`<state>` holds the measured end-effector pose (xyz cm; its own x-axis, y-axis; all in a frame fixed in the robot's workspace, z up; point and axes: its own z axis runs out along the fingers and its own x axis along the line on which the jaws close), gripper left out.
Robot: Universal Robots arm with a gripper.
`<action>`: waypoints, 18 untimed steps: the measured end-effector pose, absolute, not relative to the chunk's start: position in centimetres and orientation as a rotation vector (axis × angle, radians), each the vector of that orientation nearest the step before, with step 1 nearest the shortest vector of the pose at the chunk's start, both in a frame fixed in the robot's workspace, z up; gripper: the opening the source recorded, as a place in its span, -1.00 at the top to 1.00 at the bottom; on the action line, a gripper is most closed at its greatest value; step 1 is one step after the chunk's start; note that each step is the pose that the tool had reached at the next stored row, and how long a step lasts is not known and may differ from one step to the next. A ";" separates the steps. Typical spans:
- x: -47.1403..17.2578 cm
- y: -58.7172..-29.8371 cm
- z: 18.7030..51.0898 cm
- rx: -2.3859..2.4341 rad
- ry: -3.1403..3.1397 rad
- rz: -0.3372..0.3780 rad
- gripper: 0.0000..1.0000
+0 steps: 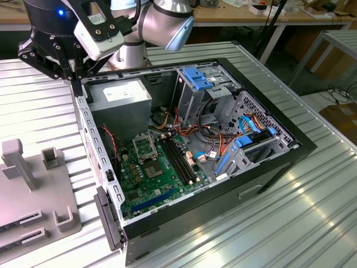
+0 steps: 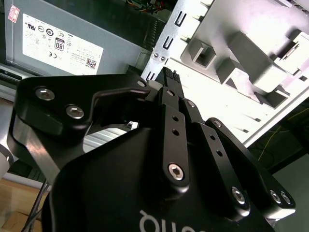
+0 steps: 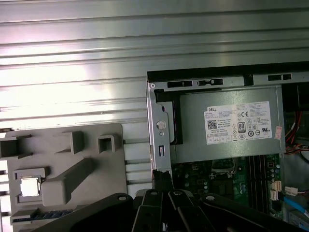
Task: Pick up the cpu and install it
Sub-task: 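Reach for the cpu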
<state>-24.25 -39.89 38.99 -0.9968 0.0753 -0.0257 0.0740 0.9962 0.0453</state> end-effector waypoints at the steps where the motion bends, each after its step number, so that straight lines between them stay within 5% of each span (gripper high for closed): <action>1: -24.3 -39.9 39.0 0.116 3.111 0.069 0.79; 18: -28.6 -39.9 38.9 0.117 3.113 0.069 0.79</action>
<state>-28.58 -39.89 38.87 -0.9969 0.0753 -0.0244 0.0741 0.9962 0.0452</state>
